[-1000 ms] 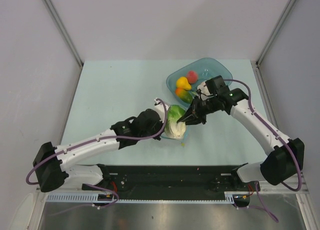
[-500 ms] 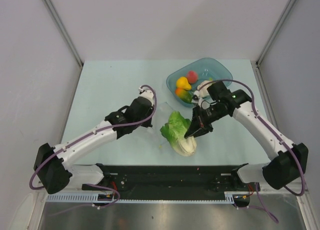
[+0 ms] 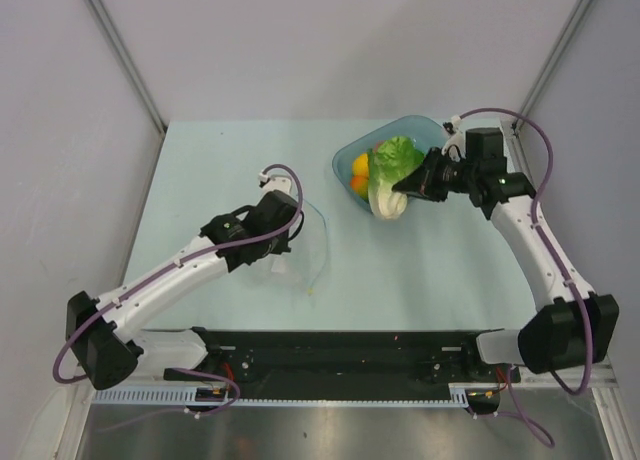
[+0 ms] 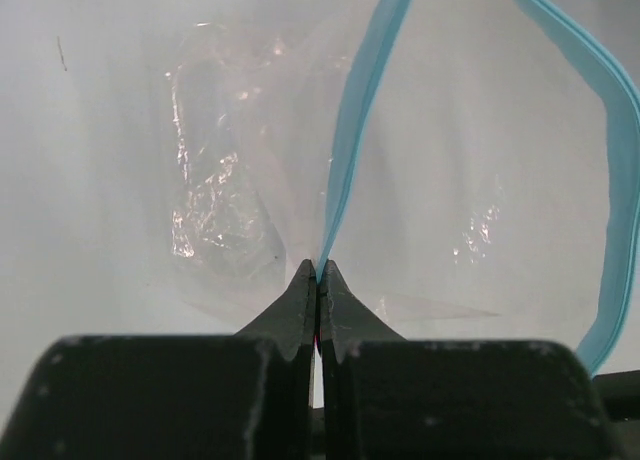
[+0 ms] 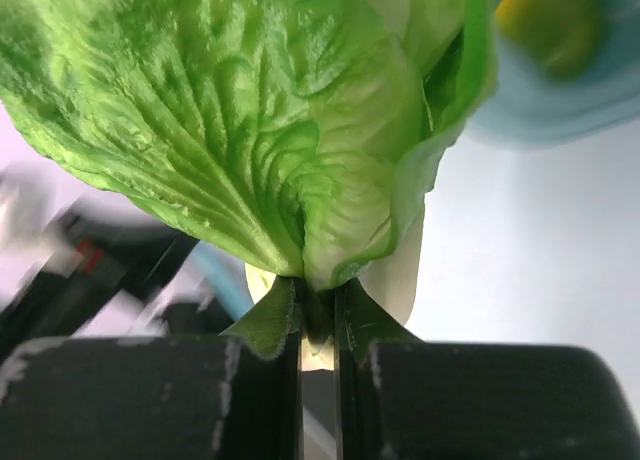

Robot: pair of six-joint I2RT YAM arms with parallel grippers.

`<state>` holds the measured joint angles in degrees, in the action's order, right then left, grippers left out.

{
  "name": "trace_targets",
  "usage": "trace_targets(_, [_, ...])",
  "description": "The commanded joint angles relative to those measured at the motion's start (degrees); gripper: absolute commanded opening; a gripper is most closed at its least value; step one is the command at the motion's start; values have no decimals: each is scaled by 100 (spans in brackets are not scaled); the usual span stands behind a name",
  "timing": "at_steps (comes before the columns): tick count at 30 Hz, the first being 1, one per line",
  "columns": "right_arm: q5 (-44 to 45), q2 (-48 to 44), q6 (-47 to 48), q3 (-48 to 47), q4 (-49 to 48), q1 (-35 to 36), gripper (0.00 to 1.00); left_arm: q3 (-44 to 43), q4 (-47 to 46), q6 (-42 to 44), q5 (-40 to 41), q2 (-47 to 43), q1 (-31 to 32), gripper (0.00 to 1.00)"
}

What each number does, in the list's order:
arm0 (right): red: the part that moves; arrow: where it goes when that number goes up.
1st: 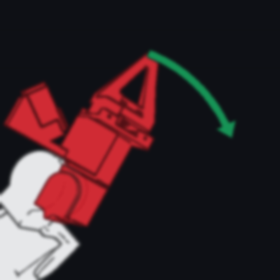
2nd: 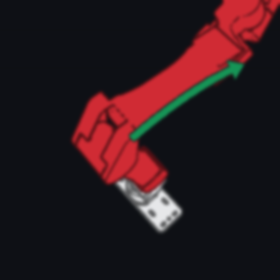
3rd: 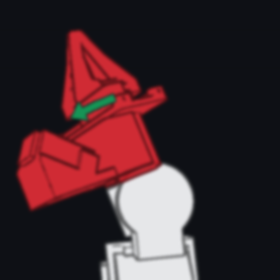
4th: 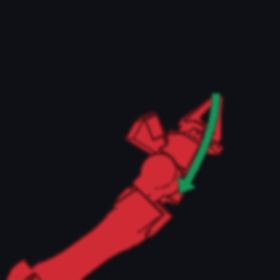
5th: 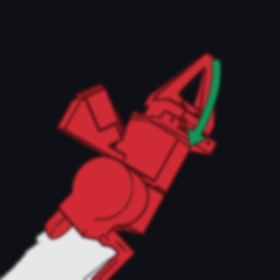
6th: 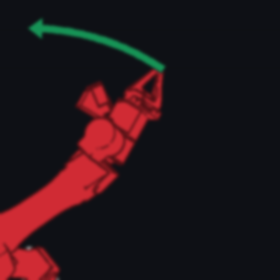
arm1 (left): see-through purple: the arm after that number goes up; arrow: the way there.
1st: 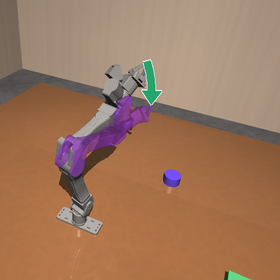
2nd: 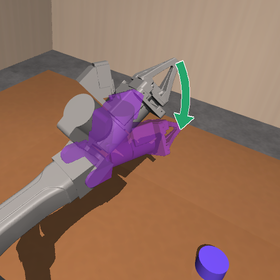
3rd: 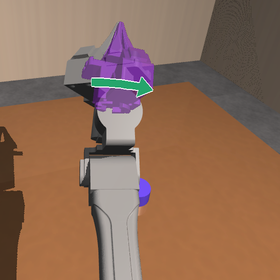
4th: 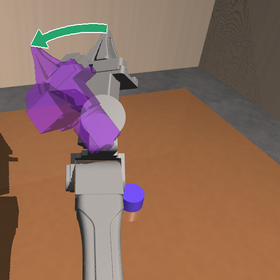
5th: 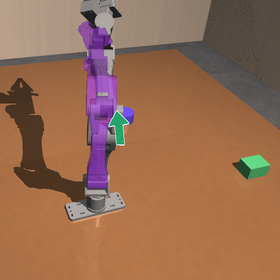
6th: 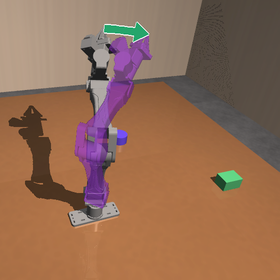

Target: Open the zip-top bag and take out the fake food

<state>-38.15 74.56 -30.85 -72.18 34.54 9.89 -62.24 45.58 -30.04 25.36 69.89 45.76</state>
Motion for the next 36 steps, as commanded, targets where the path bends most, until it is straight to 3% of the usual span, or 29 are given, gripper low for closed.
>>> trace_targets(1, [1802, 760, 44, -200, -1440, 4, 0, -324, 241, -134, 224, -142, -76, 0])
trace_targets(6, [2478, 1586, -280, -270, -2248, -5, 0, -403, 223, 86, 241, -107, -154, 0])
trace_targets(9, [2295, 2105, -561, -287, -2715, -14, 1, -517, 372, 200, 311, 60, -251, 0])
trace_targets(14, [2312, 2720, -694, -480, -2805, -31, 18, -579, 408, 350, 320, 157, -445, 0])
trace_targets(20, [2628, 3063, -396, -1174, -1621, -40, 74, -623, 241, 534, 259, 376, -778, 0])
trace_targets(26, [3190, 3073, 315, -2332, 301, 92, 100, -948, 223, 693, 399, 912, -954, 0])
trace_targets(30, [3805, 2627, 615, -2459, 1185, 320, 100, -1263, 109, 772, 382, 1307, -1034, 0])
trace_targets(34, [3806, 1837, 589, -1625, 1195, 487, 100, -1633, 135, 842, 416, 1852, -1069, 0])
trace_targets(36, [3806, 1615, 563, -1344, 1335, 592, 100, -1826, 109, 877, 382, 2098, -1069, 10])
